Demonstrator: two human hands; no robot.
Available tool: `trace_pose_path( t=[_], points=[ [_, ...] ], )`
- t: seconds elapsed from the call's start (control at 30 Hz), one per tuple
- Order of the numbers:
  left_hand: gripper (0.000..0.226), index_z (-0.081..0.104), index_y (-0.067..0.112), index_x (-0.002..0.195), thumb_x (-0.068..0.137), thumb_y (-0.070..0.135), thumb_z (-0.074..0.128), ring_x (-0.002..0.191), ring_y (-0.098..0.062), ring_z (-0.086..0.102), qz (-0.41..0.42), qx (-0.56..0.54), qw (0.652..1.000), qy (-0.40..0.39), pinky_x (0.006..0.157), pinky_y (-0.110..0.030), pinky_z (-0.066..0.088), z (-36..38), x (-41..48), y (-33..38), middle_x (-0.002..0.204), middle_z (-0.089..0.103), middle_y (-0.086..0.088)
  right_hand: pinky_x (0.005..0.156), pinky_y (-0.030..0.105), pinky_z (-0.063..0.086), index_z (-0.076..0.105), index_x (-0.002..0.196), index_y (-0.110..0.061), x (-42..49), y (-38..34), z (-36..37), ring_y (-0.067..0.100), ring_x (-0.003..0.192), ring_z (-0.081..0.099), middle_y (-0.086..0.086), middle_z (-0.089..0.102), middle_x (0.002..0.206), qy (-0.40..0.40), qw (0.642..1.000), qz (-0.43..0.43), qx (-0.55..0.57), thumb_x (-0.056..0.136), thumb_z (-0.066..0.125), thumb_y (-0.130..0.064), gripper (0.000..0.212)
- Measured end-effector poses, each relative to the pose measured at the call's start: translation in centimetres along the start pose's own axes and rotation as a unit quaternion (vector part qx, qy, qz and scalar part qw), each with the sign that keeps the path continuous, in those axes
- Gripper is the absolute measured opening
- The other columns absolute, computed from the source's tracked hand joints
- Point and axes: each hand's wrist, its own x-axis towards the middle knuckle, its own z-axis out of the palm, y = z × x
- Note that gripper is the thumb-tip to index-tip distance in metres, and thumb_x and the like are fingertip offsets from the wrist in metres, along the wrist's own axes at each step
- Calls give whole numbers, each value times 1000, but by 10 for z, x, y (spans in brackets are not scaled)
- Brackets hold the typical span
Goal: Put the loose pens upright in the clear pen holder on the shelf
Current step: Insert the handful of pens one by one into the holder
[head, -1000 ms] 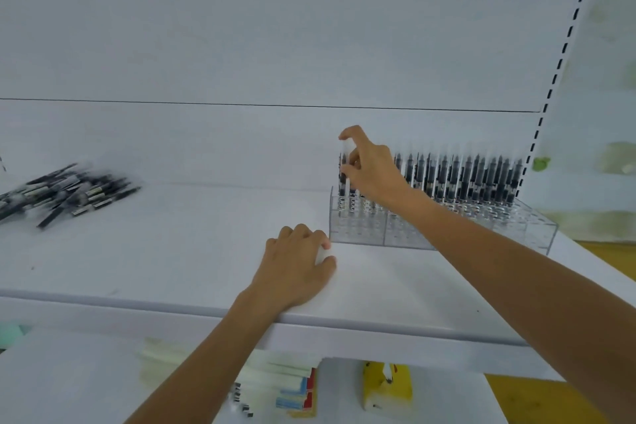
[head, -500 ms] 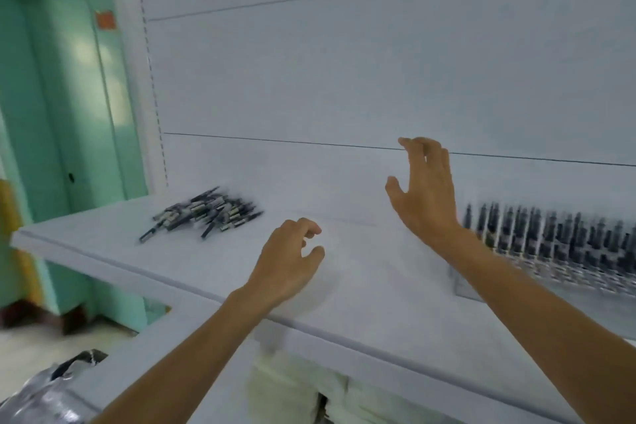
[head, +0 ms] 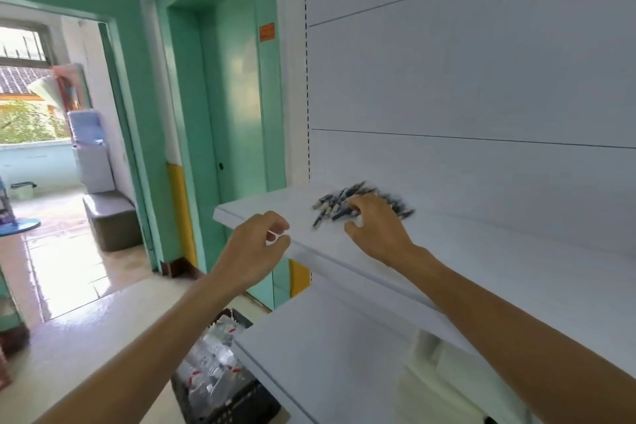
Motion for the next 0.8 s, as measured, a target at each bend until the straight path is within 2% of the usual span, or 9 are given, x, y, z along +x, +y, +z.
trace_pose_path(
  t=[0.03,0.1,0.2,0.27,0.33,0.43,0.57,0.73,0.8],
  points=[
    [12,58,19,102,92,17,52,90,-10,53,-4,-3,1000,2,67,-12,36,0,2,-7,102,58,4,74,32,35,49,86,-11,6,0,6,22,89,44,4,49,91,-2,1000,6,2,87,53,-16,7],
    [11,59,18,101,92,18,52,87,-7,52,-7,-9,1000,-1,65,-6,34,3,6,-22,100,58,4,69,29,28,34,72,-21,19,3,17,19,80,36,-1,37,78,0,1000,7,2,85,54,-15,25],
    [5,57,21,96,92,21,54,89,-8,54,-8,-20,999,-28,67,-6,36,14,18,-41,98,58,7,63,24,27,23,66,-31,40,8,28,17,76,35,-6,32,72,1,1000,17,10,85,55,-13,41],
    [3,57,22,94,91,24,56,90,-9,55,-5,-28,999,-34,68,-7,37,23,32,-53,97,59,7,59,23,27,38,70,-26,59,11,34,18,76,39,-4,40,77,-2,1000,20,6,85,55,-12,27],
    [7,59,19,94,92,24,54,90,-10,55,-5,-34,999,-32,69,-8,37,35,55,-61,96,61,6,69,25,34,56,95,-12,80,21,40,18,86,46,4,52,94,3,1000,24,3,87,54,-11,8],
    [19,62,14,100,94,27,49,96,-14,56,-7,-28,998,-47,80,-23,43,58,105,-66,104,64,1,87,26,41,57,118,-6,116,32,36,19,105,53,7,60,116,25,999,27,0,89,53,-10,30],
    [39,57,19,112,88,49,51,102,-16,53,19,27,991,-126,84,-30,43,92,159,-74,111,58,2,89,29,47,58,116,-8,152,48,34,19,100,58,6,63,111,53,997,52,-2,89,52,-7,28],
    [51,55,21,109,76,60,62,91,-11,53,34,-6,990,-136,70,-21,39,109,198,-97,105,57,4,90,37,51,61,111,-7,186,65,59,24,98,60,11,63,111,-43,995,73,-56,87,50,-5,26],
    [55,52,23,113,73,58,66,96,-13,50,43,2,988,-151,75,-23,40,110,211,-109,111,53,2,87,35,52,62,109,-8,195,68,68,23,96,60,11,63,110,-45,994,76,-65,86,50,-5,26]
  ],
)
